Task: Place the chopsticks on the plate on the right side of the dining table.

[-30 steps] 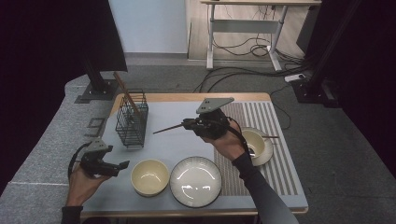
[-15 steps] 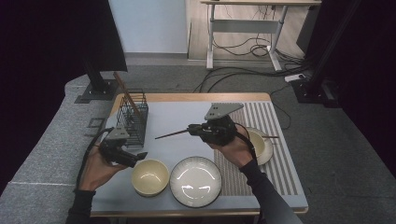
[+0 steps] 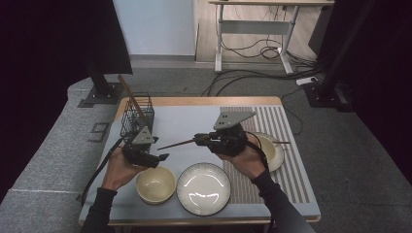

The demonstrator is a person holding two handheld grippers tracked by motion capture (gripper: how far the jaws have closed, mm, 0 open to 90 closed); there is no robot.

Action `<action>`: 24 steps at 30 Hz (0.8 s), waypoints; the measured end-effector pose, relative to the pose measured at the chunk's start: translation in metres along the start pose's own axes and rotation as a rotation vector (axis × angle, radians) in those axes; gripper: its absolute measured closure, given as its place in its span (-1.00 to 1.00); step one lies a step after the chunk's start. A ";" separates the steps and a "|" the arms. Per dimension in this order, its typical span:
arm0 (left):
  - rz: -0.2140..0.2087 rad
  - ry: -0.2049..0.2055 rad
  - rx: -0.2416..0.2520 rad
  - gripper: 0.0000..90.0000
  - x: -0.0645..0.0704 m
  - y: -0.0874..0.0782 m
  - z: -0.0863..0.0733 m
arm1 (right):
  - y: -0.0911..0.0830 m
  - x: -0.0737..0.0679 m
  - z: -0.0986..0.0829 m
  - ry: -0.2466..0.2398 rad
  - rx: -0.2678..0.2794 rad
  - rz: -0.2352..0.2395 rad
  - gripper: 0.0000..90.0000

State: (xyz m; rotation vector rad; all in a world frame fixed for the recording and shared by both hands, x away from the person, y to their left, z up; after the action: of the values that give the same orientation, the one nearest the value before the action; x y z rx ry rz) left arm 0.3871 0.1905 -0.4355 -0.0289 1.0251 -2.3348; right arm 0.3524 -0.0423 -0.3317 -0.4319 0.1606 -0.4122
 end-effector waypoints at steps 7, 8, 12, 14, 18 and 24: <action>-0.024 0.017 0.002 0.14 0.001 0.002 0.002 | 0.003 -0.006 0.000 -0.004 -0.007 0.023 0.86; -0.031 0.017 0.002 0.22 0.001 0.002 0.002 | 0.003 -0.006 0.000 -0.004 -0.008 0.024 0.86; -0.057 0.039 0.010 0.49 0.004 0.000 0.002 | 0.004 -0.005 0.000 0.005 -0.006 0.029 0.86; -0.052 0.063 -0.001 0.63 0.005 0.000 0.002 | 0.004 -0.003 0.000 0.012 -0.007 0.032 0.86; -0.042 0.107 -0.019 0.71 0.008 -0.001 0.001 | 0.006 0.002 0.000 0.032 -0.006 0.036 0.83; -0.060 0.160 -0.038 0.81 0.011 -0.002 0.001 | 0.009 0.015 0.003 0.062 -0.007 -0.013 0.69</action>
State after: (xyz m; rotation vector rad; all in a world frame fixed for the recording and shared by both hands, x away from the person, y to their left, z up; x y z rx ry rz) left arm 0.3770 0.1848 -0.4361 0.1154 1.1606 -2.4025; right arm 0.3702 -0.0403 -0.3344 -0.4275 0.2193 -0.4382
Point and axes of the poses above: each handheld gripper's, and its own axes: y roughly forward along the jaws, z roughly out of its top, x roughly to its right, the point moved 5 cm from there along y, roughly forward along the jaws, and after that the axes turned 4 degrees about y, right-handed, at the moved point
